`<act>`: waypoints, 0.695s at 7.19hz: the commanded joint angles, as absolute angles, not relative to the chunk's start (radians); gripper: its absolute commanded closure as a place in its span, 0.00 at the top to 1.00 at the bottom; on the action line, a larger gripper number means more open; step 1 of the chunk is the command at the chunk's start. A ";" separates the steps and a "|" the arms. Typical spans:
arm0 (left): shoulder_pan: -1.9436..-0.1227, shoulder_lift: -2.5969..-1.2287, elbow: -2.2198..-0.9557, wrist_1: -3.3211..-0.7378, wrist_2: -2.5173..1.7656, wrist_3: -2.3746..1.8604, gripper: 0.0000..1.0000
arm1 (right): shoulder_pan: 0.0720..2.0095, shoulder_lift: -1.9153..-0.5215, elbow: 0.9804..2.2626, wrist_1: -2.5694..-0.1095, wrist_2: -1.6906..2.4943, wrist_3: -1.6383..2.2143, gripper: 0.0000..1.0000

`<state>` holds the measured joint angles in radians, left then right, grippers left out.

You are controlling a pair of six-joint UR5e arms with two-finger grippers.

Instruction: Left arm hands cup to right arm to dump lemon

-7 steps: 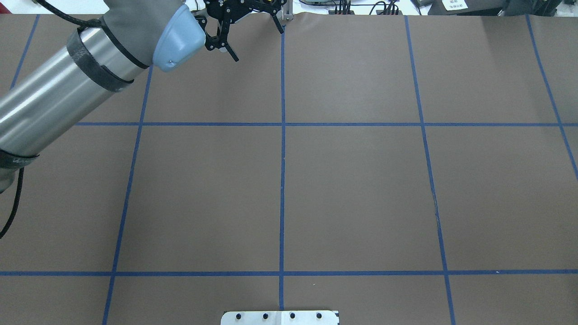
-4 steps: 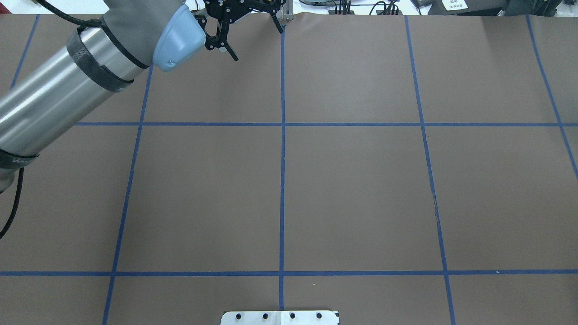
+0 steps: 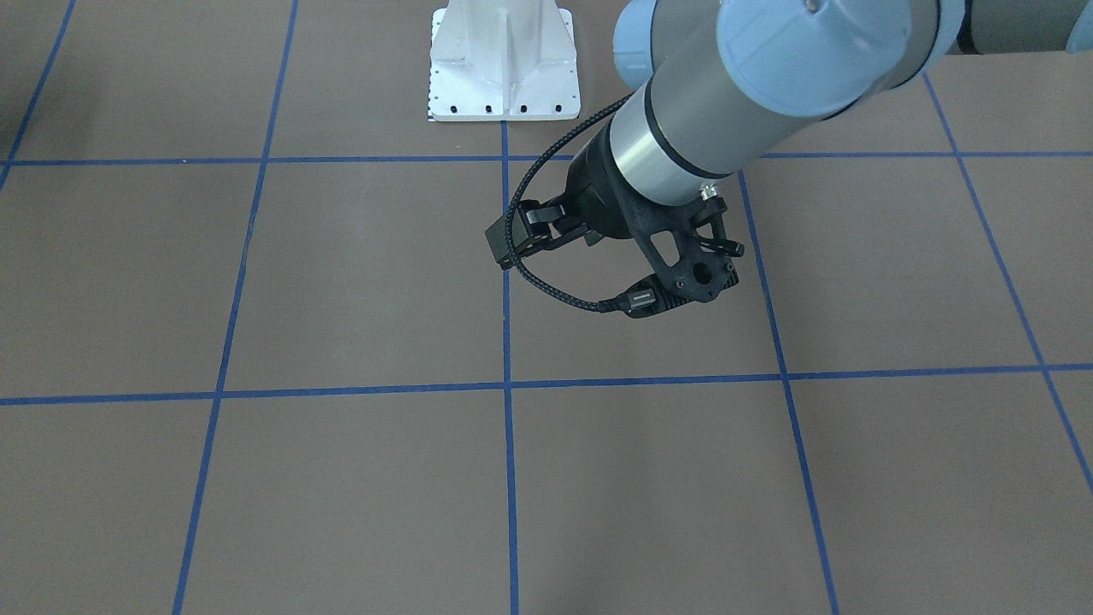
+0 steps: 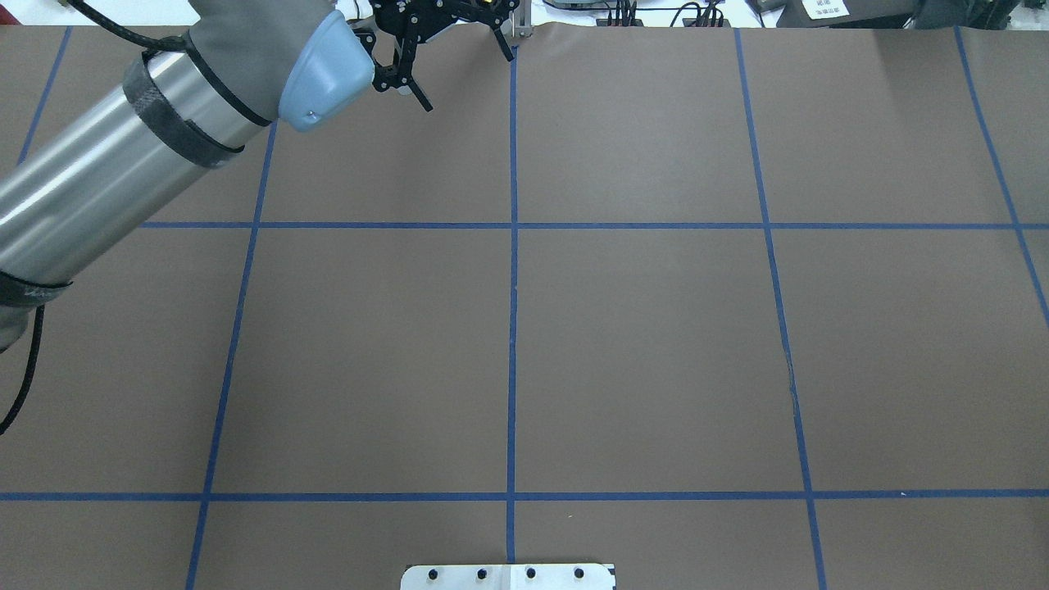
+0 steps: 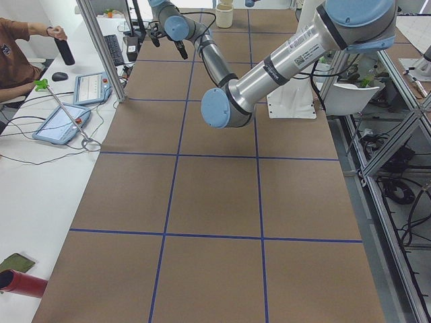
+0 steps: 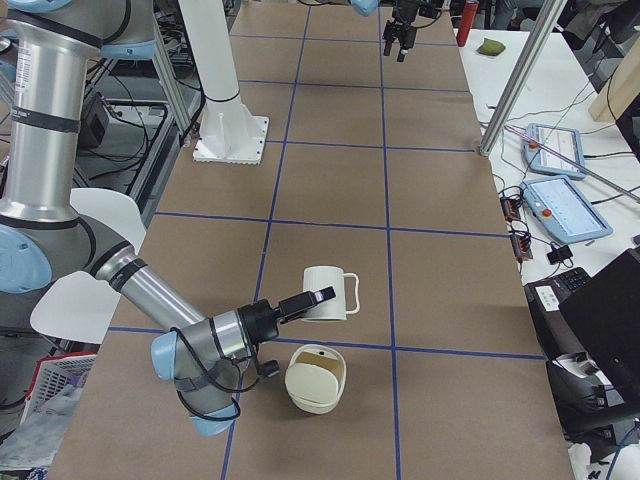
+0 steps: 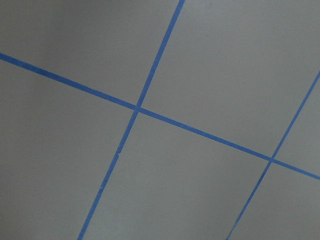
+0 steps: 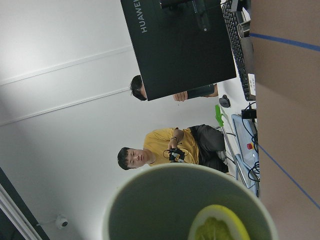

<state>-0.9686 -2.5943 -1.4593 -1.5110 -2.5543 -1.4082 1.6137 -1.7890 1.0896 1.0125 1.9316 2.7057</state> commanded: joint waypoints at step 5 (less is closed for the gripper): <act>-0.969 -2.595 -1.456 -1.511 -2.553 -1.408 1.00 | 1.614 -1.787 1.089 1.043 1.910 2.839 0.00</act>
<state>-0.9693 -2.5955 -1.4563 -1.5110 -2.5525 -1.4082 1.6137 -1.7886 1.0884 1.0405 1.9140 2.8157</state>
